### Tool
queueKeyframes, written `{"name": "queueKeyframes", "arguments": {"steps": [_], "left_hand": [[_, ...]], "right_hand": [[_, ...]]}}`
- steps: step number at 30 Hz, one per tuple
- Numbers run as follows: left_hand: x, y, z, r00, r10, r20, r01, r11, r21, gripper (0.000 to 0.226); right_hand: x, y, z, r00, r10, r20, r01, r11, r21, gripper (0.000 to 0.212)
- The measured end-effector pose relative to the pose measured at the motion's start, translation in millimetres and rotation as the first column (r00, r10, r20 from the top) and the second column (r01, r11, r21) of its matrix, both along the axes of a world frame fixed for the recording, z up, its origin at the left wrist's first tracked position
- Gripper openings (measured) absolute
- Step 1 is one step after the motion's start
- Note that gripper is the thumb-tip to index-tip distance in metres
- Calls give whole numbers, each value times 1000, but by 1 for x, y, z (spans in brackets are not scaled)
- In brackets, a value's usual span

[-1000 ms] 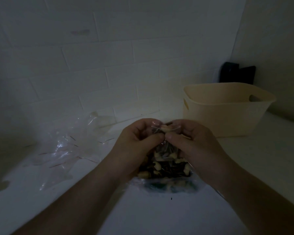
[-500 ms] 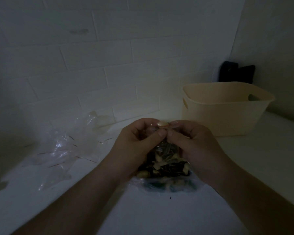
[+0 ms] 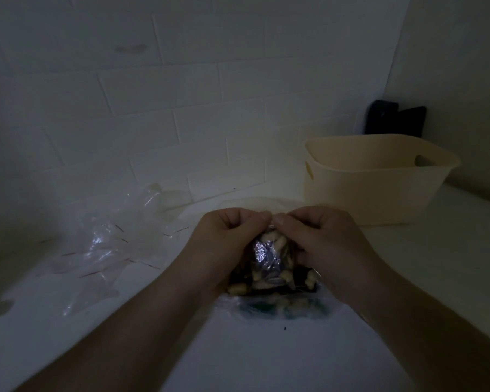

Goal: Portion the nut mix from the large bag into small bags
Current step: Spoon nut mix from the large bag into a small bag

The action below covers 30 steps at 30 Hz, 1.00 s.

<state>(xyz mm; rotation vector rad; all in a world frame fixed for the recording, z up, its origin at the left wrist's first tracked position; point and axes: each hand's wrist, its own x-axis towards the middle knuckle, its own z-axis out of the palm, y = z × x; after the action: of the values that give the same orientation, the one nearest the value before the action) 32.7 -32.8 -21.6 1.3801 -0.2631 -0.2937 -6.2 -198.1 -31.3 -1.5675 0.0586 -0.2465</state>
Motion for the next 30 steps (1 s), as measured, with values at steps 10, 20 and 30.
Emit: {"name": "queueKeyframes", "arguments": {"steps": [10, 20, 30], "left_hand": [[2, 3, 3, 998, 16, 62, -9, 995, -102, 19], [9, 10, -6, 810, 147, 567, -198, 980, 28, 11], [6, 10, -5, 863, 46, 503, -145, 976, 161, 18]], "right_hand": [[-8, 2, 13, 992, -90, 91, 79, 990, 114, 23], [-7, -10, 6, 863, -244, 442, 421, 830, -365, 18], [-7, -3, 10, 937, -286, 200, 323, 927, -191, 19]]}}
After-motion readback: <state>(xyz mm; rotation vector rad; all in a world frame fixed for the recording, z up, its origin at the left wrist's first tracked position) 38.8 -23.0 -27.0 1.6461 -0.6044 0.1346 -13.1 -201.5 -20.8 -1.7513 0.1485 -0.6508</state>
